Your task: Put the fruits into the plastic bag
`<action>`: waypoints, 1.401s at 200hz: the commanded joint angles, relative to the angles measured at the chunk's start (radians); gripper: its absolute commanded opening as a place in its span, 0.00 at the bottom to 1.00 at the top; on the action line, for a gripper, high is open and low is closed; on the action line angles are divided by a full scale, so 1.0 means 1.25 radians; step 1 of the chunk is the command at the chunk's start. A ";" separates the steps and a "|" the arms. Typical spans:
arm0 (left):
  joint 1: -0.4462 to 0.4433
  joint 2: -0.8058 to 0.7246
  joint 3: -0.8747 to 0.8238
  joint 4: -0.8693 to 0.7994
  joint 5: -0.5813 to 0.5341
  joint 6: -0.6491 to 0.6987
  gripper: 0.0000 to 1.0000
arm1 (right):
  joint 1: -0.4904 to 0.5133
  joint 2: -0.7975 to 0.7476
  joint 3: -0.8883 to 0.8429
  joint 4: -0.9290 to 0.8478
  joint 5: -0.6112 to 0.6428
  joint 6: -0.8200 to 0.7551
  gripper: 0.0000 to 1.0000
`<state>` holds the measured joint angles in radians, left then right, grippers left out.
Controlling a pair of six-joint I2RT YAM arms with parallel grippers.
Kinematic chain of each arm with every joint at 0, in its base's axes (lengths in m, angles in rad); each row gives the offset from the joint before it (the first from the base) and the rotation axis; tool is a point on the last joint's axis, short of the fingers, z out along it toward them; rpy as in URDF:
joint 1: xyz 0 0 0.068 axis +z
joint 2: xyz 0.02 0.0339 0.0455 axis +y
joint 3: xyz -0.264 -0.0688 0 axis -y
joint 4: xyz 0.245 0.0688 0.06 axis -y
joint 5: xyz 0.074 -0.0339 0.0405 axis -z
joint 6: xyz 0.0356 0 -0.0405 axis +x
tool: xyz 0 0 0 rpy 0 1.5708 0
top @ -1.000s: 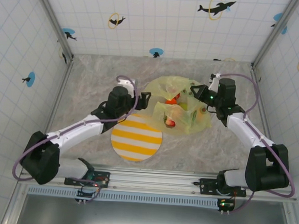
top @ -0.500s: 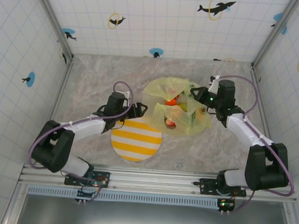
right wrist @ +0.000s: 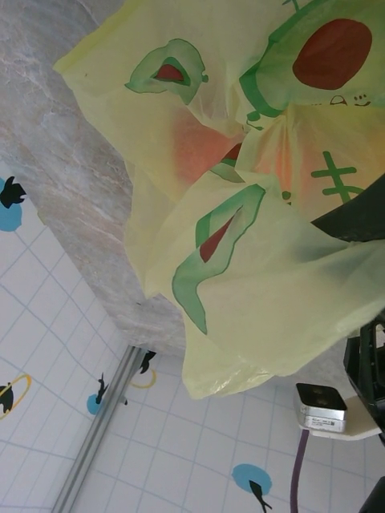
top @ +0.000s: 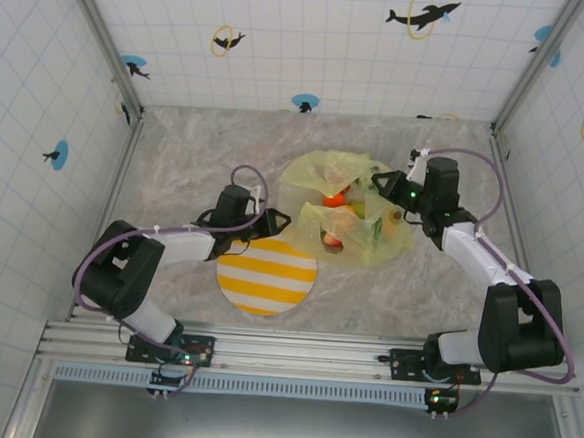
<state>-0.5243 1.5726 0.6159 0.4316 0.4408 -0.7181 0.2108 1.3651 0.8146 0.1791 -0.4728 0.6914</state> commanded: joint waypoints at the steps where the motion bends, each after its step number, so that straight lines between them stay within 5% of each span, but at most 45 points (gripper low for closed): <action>1: -0.008 0.009 0.016 0.035 0.025 -0.003 0.21 | -0.009 -0.004 -0.016 0.026 -0.004 -0.002 0.06; 34: -0.010 -0.009 0.037 0.016 0.024 0.007 0.00 | -0.013 -0.011 -0.015 0.023 -0.006 -0.004 0.06; 195: -0.025 -0.080 0.341 -0.105 0.116 0.039 0.00 | -0.030 -0.103 0.127 -0.199 0.152 -0.176 0.07; 280: -0.085 -0.119 0.436 -0.117 0.063 0.041 0.00 | -0.026 -0.153 0.179 -0.205 0.136 -0.157 0.08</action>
<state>-0.5926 1.4418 1.1191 0.2733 0.5404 -0.6781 0.1749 1.2068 0.9989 -0.0868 -0.2974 0.4881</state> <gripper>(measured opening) 0.042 0.073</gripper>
